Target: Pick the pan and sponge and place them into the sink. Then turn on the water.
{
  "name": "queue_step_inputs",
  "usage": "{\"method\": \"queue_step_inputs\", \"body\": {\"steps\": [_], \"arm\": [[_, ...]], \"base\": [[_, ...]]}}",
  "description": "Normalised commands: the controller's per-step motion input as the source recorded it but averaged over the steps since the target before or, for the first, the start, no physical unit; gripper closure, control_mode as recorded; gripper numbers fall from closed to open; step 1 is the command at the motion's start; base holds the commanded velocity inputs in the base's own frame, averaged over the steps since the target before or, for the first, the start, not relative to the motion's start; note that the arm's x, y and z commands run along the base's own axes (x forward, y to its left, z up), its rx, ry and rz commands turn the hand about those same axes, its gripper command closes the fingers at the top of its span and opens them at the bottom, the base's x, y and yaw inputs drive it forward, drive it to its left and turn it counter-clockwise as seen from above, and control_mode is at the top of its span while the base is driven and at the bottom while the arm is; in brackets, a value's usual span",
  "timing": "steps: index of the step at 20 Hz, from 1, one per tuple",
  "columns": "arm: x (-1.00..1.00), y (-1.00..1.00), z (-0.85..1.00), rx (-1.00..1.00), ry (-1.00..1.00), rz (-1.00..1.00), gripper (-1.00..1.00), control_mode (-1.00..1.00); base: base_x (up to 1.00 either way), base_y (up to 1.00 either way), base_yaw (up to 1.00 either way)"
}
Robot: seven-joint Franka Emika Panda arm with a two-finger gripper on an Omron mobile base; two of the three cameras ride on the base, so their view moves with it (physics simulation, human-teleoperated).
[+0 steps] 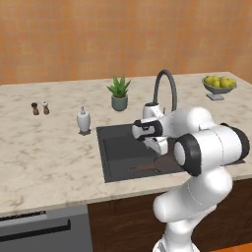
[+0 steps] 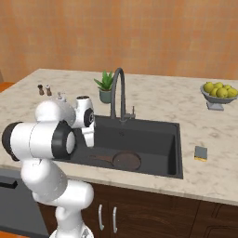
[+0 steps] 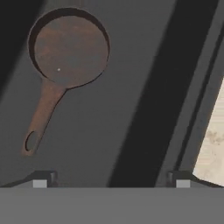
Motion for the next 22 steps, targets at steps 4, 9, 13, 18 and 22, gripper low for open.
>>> {"method": "queue_step_inputs", "body": {"steps": [4, 9, 13, 18, 22], "arm": [[-0.21, 0.0, 1.0, -0.06, 0.25, 0.48, -1.0, -1.0], [-0.22, -0.01, 0.86, -0.03, 0.19, 0.54, -1.0, -1.0], [0.0, -0.06, 0.03, 0.08, 0.05, 0.1, -1.0, -1.0], [-0.19, -0.05, 0.09, 0.13, -0.02, 0.06, -1.0, -1.0], [-0.41, -0.07, 0.5, 0.15, -0.01, 0.27, -1.0, -1.0]], "base": [[0.0, 0.0, 0.0], [0.0, 0.0, 0.0], [0.0, 0.0, 0.0], [0.0, 0.0, 0.0], [0.0, 0.0, 0.0]]}}
